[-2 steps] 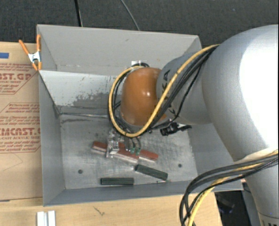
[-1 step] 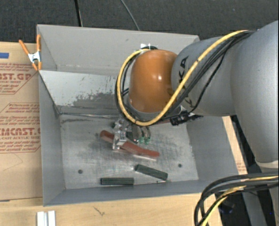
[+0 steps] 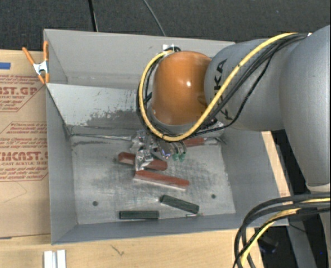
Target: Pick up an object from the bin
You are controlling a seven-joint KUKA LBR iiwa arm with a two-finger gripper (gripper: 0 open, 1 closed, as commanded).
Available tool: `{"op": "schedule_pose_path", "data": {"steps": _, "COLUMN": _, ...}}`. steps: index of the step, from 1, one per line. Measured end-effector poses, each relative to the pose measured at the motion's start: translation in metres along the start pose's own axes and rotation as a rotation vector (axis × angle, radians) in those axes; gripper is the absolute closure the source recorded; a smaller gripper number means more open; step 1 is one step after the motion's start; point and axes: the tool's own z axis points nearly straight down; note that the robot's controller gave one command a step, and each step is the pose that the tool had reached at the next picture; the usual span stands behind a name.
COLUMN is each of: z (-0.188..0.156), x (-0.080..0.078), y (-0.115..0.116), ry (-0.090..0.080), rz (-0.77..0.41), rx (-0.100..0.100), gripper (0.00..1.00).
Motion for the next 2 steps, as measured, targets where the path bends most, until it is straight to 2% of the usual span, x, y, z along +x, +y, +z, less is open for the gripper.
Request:
{"op": "schedule_pose_path", "data": {"steps": 1, "z": 0.0226, "x": -0.0029, "y": -0.0058, "ry": 0.011, "rz": -0.169, "rx": -0.001, "gripper": 1.00}}
{"op": "schedule_pose_path", "data": {"steps": 2, "z": 0.0149, "x": -0.0067, "y": -0.0038, "ry": 0.009, "rz": 0.058, "rx": -0.001, "gripper": 1.00}}
